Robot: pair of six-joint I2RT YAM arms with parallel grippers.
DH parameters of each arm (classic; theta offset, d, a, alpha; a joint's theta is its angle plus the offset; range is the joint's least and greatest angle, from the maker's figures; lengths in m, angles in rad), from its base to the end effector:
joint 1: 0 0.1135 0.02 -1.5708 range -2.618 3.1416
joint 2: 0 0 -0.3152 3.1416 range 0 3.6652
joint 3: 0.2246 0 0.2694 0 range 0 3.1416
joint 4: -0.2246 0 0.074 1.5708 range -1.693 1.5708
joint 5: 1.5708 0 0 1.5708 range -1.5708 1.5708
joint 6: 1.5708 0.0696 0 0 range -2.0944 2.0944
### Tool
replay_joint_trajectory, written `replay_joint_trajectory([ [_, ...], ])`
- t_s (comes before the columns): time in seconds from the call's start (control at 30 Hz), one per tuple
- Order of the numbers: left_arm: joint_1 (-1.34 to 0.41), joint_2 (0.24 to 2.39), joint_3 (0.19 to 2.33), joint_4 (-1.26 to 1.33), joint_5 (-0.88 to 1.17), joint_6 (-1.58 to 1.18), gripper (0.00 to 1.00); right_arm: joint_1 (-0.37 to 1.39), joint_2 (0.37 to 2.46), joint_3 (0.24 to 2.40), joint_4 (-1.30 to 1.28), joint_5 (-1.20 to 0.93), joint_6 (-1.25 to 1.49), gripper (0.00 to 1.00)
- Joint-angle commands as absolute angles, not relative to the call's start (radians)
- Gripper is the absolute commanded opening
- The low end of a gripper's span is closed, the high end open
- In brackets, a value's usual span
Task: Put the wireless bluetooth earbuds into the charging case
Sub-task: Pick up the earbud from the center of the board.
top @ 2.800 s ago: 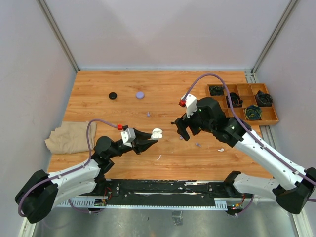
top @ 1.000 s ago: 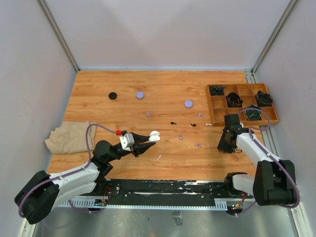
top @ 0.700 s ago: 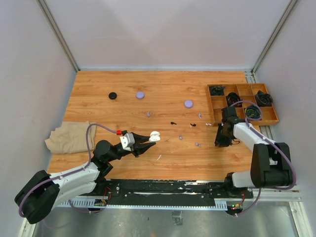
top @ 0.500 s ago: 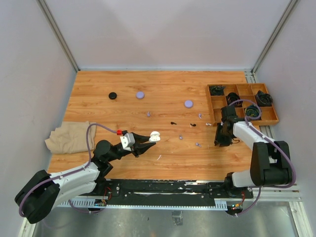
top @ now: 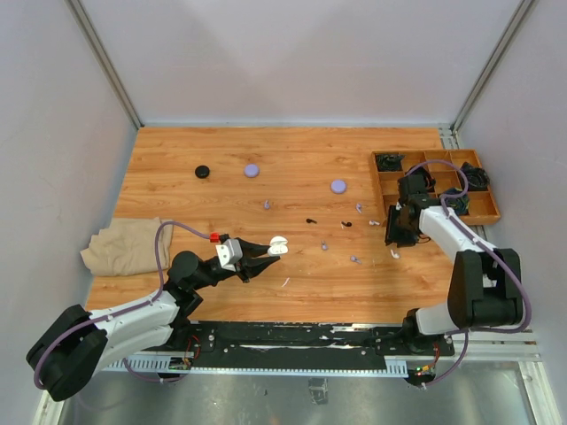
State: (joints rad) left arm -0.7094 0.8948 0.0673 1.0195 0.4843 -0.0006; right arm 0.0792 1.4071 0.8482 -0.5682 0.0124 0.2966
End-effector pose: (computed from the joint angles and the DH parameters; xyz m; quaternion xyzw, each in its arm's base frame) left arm 0.1138 -0.1404 0.2325 0.3878 0.5149 -0.4034 0.6494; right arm 0.2839 0.0217 0.2064 0.1072 0.9696 0.0352 0.2173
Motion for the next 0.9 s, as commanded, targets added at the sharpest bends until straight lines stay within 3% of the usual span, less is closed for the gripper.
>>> replay_joint_trajectory([
  [0.0,-0.713,0.882,0.1,1.029,0.495,0.002,0.0,0.092,1.472,0.872,-0.543,0.031,0.27,0.36],
  [0.3,-0.713,0.891,0.105,1.029,0.51,0.0,0.0,0.092,1.55,0.865,-0.521,-0.066,0.256,0.36],
  [0.87,-0.713,0.907,0.114,1.028,0.526,-0.006,0.0,0.097,1.455,0.79,-0.667,-0.118,0.276,0.37],
])
